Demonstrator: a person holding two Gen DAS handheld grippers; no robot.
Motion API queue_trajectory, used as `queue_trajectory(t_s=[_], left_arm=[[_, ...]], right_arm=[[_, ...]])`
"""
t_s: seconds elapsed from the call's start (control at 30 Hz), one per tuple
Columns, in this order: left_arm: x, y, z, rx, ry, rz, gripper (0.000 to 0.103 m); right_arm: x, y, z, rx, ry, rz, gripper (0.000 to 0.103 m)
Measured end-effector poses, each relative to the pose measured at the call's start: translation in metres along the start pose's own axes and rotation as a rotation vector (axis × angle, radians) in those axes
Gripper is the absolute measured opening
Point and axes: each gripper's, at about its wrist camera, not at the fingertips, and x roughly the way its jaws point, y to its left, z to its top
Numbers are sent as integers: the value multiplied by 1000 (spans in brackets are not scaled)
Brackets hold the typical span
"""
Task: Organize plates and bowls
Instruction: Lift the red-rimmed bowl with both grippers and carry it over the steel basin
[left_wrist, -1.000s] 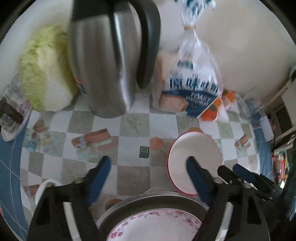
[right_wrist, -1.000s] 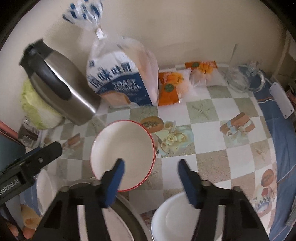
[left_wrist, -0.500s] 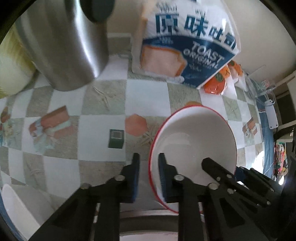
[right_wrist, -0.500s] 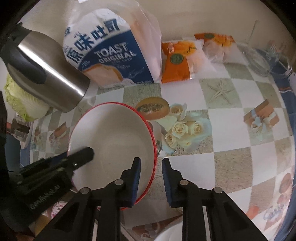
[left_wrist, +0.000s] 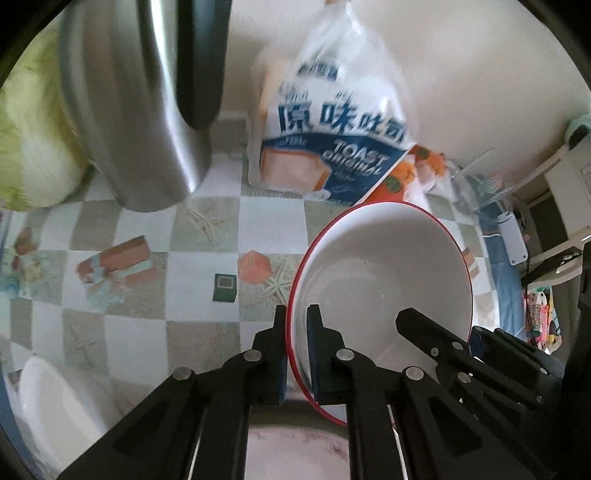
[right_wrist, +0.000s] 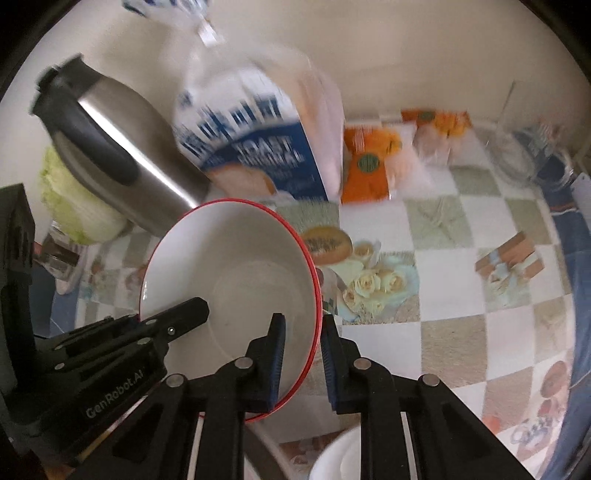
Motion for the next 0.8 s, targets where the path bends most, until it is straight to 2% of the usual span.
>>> queue_trajectory(t_s=[0.13, 0.37, 0.6, 0.8], left_arm=[[-25, 3, -17, -14, -13, 14, 10], [-49, 24, -73, -88, -34, -16, 10], [-69, 41, -113, -128, -65, 8, 10], [-79, 55, -141, -140, -77, 20, 10]], right_arm=[[-25, 12, -9, -27, -19, -5, 21], [-50, 36, -46, -82, -7, 3, 21], [-54, 62, -85, -124, 4, 22, 21], [-63, 80, -113, -134, -30, 31, 21]])
